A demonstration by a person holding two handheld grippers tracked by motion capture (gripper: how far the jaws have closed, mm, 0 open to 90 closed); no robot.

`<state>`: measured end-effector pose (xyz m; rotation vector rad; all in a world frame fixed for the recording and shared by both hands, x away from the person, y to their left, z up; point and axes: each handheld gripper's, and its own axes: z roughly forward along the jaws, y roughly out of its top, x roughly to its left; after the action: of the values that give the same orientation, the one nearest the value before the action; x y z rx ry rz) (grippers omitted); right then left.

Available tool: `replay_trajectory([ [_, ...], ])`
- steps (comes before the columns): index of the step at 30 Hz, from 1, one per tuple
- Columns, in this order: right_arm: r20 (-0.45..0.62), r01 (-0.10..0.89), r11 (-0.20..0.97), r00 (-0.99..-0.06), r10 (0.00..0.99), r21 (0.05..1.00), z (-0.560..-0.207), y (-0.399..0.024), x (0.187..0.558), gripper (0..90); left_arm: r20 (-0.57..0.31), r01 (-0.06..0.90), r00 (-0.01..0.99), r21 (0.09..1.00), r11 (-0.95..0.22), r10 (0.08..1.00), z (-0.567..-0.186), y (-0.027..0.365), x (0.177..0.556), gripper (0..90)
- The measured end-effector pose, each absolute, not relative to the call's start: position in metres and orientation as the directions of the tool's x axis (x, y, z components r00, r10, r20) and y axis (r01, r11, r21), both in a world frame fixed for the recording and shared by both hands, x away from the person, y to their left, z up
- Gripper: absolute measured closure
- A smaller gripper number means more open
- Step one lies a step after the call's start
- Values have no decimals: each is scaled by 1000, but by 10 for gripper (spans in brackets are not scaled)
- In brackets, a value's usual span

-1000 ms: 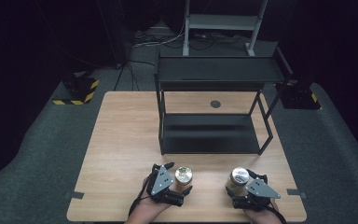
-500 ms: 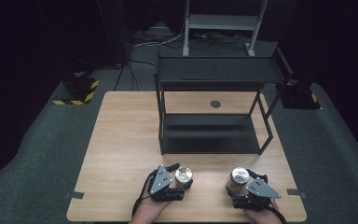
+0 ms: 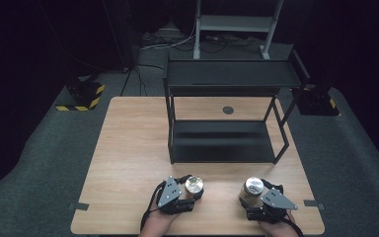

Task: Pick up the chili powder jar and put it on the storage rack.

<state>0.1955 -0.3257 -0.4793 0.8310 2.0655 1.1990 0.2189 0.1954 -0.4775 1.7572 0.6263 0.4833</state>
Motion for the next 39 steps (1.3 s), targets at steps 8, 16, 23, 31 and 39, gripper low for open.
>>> replay_trajectory([
  [8, -184, 216, 392, -621, 762, 894, -479, -326, 196, 3, -1, 173, 761, 964, -201, 648, -473, 200, 220, 347],
  [16, -181, 217, 390, -621, 763, 895, -479, -326, 195, 3, 5, 154, 737, 973, -175, 676, -456, 211, 219, 346],
  [23, -183, 217, 391, -621, 762, 894, -479, -326, 195, 3, 14, 133, 720, 978, -158, 694, -441, 218, 219, 346],
  [31, -180, 218, 388, -620, 763, 895, -479, -326, 196, 3, 22, 113, 693, 984, -139, 720, -421, 223, 222, 346],
  [39, -178, 218, 386, -621, 763, 896, -480, -327, 196, 3, 33, 94, 665, 987, -128, 746, -405, 222, 226, 346],
])
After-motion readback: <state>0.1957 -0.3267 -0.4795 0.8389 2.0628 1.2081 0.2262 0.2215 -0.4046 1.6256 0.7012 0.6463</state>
